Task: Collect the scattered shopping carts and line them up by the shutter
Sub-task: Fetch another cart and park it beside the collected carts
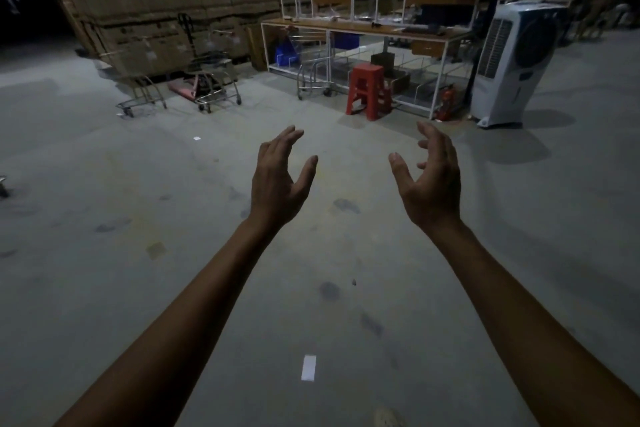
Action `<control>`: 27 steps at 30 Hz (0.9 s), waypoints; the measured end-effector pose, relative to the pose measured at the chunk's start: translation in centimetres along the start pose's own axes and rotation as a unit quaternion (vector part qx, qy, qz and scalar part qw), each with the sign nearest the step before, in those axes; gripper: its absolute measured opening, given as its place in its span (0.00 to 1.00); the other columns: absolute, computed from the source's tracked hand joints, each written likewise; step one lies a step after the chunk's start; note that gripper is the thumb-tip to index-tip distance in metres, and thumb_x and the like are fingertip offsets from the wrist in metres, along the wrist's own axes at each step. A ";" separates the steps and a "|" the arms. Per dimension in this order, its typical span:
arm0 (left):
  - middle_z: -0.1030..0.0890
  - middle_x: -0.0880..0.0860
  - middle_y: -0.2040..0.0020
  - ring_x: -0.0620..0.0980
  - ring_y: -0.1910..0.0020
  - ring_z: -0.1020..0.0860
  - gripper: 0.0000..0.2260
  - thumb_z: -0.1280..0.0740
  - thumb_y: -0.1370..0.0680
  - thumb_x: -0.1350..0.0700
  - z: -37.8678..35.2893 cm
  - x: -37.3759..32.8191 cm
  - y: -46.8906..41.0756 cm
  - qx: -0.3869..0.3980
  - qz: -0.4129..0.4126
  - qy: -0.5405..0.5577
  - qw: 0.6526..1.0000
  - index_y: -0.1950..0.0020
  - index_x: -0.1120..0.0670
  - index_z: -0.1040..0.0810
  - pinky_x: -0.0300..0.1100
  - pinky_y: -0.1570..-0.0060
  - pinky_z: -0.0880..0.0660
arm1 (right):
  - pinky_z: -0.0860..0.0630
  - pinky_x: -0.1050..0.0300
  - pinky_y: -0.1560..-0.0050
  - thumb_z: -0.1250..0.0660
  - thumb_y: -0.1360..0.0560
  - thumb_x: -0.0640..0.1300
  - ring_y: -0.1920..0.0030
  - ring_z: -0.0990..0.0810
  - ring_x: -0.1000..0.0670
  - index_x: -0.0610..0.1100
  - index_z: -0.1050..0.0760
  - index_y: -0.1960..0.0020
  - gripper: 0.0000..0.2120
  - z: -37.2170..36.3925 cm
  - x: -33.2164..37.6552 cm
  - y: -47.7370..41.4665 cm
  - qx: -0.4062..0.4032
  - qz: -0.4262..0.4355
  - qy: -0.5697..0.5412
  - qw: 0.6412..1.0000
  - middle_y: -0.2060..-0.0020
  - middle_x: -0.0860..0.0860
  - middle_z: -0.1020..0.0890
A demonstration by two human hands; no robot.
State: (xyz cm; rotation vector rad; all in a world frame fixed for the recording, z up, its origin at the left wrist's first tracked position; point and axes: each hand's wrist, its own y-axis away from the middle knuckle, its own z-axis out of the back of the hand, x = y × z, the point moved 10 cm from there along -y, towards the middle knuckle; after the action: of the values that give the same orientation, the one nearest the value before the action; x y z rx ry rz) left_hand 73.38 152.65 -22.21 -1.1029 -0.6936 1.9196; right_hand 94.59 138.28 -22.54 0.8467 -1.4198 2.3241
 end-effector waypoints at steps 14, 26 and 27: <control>0.24 0.57 0.31 0.55 0.35 0.26 0.24 0.36 0.21 0.46 -15.9 19.6 -25.3 -0.044 0.039 -0.043 0.997 0.30 0.57 0.27 0.49 0.43 0.24 | 0.21 0.41 0.44 0.36 0.23 0.58 0.37 0.25 0.45 0.45 0.34 0.26 0.30 -23.4 -14.8 -28.7 0.060 0.046 -0.033 0.997 0.34 0.43 0.27; 0.24 0.59 0.31 0.56 0.32 0.27 0.24 0.35 0.21 0.47 -23.1 44.8 -52.7 -0.088 -0.005 -0.068 0.994 0.30 0.59 0.26 0.48 0.36 0.27 | 0.21 0.40 0.43 0.38 0.23 0.58 0.37 0.26 0.43 0.45 0.36 0.26 0.30 -50.6 -20.1 -55.6 0.018 0.101 -0.082 0.991 0.34 0.42 0.27; 0.24 0.59 0.31 0.56 0.32 0.27 0.24 0.34 0.21 0.47 -23.5 46.5 -55.0 -0.087 -0.009 -0.074 0.993 0.30 0.59 0.26 0.47 0.36 0.28 | 0.21 0.40 0.43 0.37 0.22 0.57 0.37 0.25 0.43 0.45 0.36 0.26 0.29 -52.5 -20.3 -57.7 0.012 0.103 -0.084 0.991 0.34 0.42 0.27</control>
State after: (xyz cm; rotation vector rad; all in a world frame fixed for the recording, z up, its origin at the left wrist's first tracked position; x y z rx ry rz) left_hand 100.25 222.71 -11.80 -1.0626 -0.9642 1.9687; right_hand 123.23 212.86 -12.01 0.9651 -1.6221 2.4744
